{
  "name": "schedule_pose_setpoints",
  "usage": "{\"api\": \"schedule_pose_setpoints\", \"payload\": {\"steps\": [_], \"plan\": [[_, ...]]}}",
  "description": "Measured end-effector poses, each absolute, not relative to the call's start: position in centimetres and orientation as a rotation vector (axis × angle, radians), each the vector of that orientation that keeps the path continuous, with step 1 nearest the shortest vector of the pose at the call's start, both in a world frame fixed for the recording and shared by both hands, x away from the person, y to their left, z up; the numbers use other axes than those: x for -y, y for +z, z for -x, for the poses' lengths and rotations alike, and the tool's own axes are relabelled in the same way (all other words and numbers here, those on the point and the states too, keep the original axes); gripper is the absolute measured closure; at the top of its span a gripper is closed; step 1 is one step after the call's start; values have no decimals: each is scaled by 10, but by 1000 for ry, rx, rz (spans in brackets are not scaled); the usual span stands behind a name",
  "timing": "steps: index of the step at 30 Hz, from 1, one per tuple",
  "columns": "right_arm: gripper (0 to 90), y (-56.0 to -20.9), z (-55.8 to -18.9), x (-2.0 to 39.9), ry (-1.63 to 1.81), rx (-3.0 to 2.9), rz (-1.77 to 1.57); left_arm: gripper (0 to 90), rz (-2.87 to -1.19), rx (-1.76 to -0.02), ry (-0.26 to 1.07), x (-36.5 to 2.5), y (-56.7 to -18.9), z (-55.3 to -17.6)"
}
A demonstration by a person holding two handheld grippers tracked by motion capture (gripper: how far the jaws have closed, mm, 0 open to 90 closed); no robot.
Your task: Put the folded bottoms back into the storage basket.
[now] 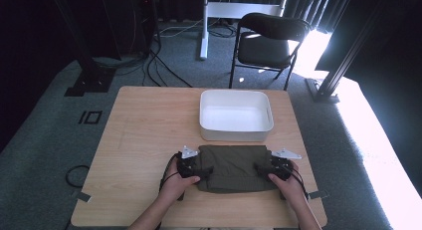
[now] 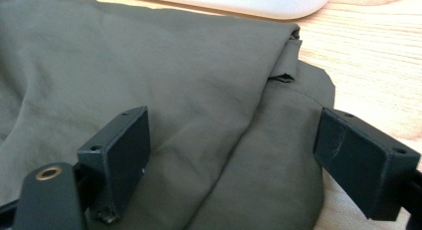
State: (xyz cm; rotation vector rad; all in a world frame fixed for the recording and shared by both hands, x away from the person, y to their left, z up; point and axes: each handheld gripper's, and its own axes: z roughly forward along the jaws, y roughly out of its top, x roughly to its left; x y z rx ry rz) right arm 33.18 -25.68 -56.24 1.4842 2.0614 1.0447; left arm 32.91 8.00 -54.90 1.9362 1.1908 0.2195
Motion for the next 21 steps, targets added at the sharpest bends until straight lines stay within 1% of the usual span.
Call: {"api": "schedule_pose_setpoints", "payload": {"steps": [5, 6, 8, 9, 10, 11, 12, 13, 14, 15, 16, 17, 18, 19, 20, 21], "plan": [[144, -562, -331, 255, 1042, -2061, -1481, 159, -1923, -1151, 257, -79, -557, -331], [143, -563, -331, 253, 1038, -2052, -1489, 170, -1924, -1150, 258, -78, -557, -331], [148, -562, -331, 252, 1028, -2049, -1492, 224, -1931, -1142, 260, -77, -557, -331], [148, -562, -331, 252, 1028, -2049, -1492, 224, -1939, -1134, 267, -77, -557, -331], [173, -562, -331, 252, 1027, -2050, -1490, 260, -1951, -1124, 271, -76, -556, -331], [225, -562, -331, 252, 1030, -2048, -1482, 297, -1962, -1114, 278, -74, -556, -331], [296, -562, -330, 250, 1031, -2065, -1446, 368, -1968, -1108, 279, -72, -556, -331], [334, -562, -329, 249, 1026, -2077, -1424, 401, -1973, -1102, 284, -70, -556, -331], [334, -562, -329, 249, 1026, -2077, -1424, 401, -1976, -1100, 289, -67, -556, -331], [397, -562, -328, 247, 1031, -2098, -1389, 433, -1983, -1100, 303, -65, -556, -331], [397, -562, -328, 247, 1031, -2098, -1389, 433, -1989, -1101, 317, -63, -556, -330], [495, -561, -327, 246, 1052, -2114, -1372, 494, -1999, -1088, 323, -60, -556, -331], [495, -561, -327, 246, 1052, -2114, -1372, 494, -2005, -1081, 321, -60, -556, -331], [554, -561, -327, 246, 1061, -2120, -1368, 527, -2004, -1077, 315, -59, -556, -331], [732, -560, -327, 243, 1085, -2140, -1377, 621, -2007, -1068, 311, -58, -556, -332], [732, -560, -327, 243, 1085, -2140, -1377, 621, -2011, -1061, 312, -58, -556, -332]]}}
